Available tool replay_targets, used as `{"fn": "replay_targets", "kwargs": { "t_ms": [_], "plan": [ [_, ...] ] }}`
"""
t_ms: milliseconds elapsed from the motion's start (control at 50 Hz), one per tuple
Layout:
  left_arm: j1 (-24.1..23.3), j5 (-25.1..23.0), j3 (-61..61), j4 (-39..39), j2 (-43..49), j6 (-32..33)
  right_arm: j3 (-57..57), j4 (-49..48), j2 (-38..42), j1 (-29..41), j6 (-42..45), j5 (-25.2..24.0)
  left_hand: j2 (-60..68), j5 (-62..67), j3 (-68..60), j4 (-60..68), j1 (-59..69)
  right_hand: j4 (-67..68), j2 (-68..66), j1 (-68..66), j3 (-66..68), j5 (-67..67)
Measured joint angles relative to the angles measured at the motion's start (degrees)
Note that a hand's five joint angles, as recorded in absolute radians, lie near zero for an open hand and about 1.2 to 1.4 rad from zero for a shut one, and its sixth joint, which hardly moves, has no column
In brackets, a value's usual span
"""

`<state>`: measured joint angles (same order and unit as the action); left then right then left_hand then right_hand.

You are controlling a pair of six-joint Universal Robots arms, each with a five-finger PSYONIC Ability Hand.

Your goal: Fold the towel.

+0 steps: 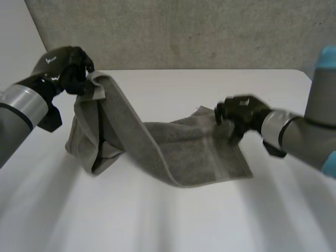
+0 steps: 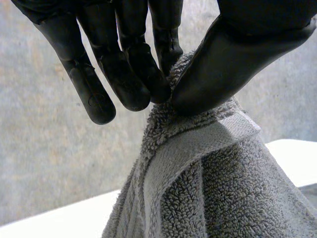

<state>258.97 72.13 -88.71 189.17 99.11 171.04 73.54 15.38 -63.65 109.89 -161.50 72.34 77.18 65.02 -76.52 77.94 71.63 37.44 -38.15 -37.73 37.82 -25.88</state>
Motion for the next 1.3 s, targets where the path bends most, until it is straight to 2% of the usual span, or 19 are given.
{"fn": "replay_targets", "kwargs": {
  "t_ms": [100, 300, 460, 760, 880, 940, 980, 1020, 1040, 1080, 1140, 1300],
  "plan": [
    [0.1, 0.15, 0.06, 0.27, 2.46, 0.17, 8.33, -5.57, 0.77, 0.16, 1.48, -0.05, 0.0, 0.0, 0.0, 0.0, 0.0, -4.8, 5.43, 5.39, -5.27, 5.3],
    [0.94, 0.81, 6.78, 0.12, 8.5, -0.1, 17.6, -14.16, 1.69, -0.46, 1.69, -0.01, 0.17, 0.0, -0.16, 0.0, 0.0, -5.36, 6.01, 6.01, -5.88, 4.98],
    [1.59, 1.23, 9.46, 0.12, 11.54, -0.34, 19.11, -18.59, 3.72, -0.78, 1.66, 0.09, 0.29, 0.0, -0.28, 0.0, 0.0, -5.27, 5.88, 5.84, -5.75, 4.05],
    [1.64, 1.27, 9.55, 0.1, 12.97, -0.24, 17.72, -20.65, 7.29, -1.82, 1.95, 0.19, 0.29, 0.0, -0.29, 0.01, 0.0, 1.41, -0.12, -0.95, 1.07, -3.12],
    [1.63, 1.26, 9.32, 0.06, 12.88, -0.28, 17.34, -21.17, 8.02, -1.82, 2.34, 0.32, 0.29, 0.0, -0.29, 0.01, 0.0, 8.89, -8.54, -8.8, 8.74, -7.86],
    [1.63, 1.26, 9.22, 0.06, 12.87, -0.31, 17.15, -21.19, 8.26, -1.82, 2.52, 0.34, 0.29, 0.0, -0.29, 0.01, 0.0, 18.4, -17.31, -18.54, 17.91, -15.44],
    [1.63, 1.26, 9.18, 0.06, 12.83, -0.33, 16.93, -21.15, 8.44, -1.83, 2.57, 0.28, 0.29, 0.0, -0.29, 0.01, 0.0, 32.42, -30.31, -27.84, 31.64, -25.59],
    [1.63, 1.26, 9.14, 0.06, 12.8, -0.36, 16.76, -21.16, 8.51, -1.88, 2.5, 0.24, 0.29, 0.0, -0.29, 0.01, 0.0, 37.48, -36.58, -27.91, 36.75, -30.56],
    [1.63, 1.26, 9.12, 0.05, 12.76, -0.38, 16.68, -21.02, 8.41, -1.92, 2.38, 0.16, 0.29, 0.0, -0.29, 0.01, 0.0, 38.55, -37.1, -28.67, 37.58, -37.46],
    [1.62, 1.25, 9.08, 0.02, 12.67, -0.42, 16.56, -21.0, 8.2, -2.01, 2.17, 0.13, 0.29, 0.0, -0.29, 0.01, 0.0, 38.7, -37.1, -32.58, 37.73, -40.63],
    [1.61, 1.23, 9.02, 0.01, 12.44, -0.51, 16.36, -21.02, 7.14, -2.16, 1.75, 0.05, 0.29, 0.0, -0.29, 0.01, 0.0, 38.7, -37.1, -37.18, 37.73, -40.81],
    [1.56, 1.18, 8.83, -0.13, 11.93, -0.76, 16.54, -20.88, 3.85, -2.32, 0.01, -0.26, 0.29, 0.0, -0.29, 0.01, 0.0, 38.71, -37.1, -37.19, 37.73, -40.81]
  ]
}}
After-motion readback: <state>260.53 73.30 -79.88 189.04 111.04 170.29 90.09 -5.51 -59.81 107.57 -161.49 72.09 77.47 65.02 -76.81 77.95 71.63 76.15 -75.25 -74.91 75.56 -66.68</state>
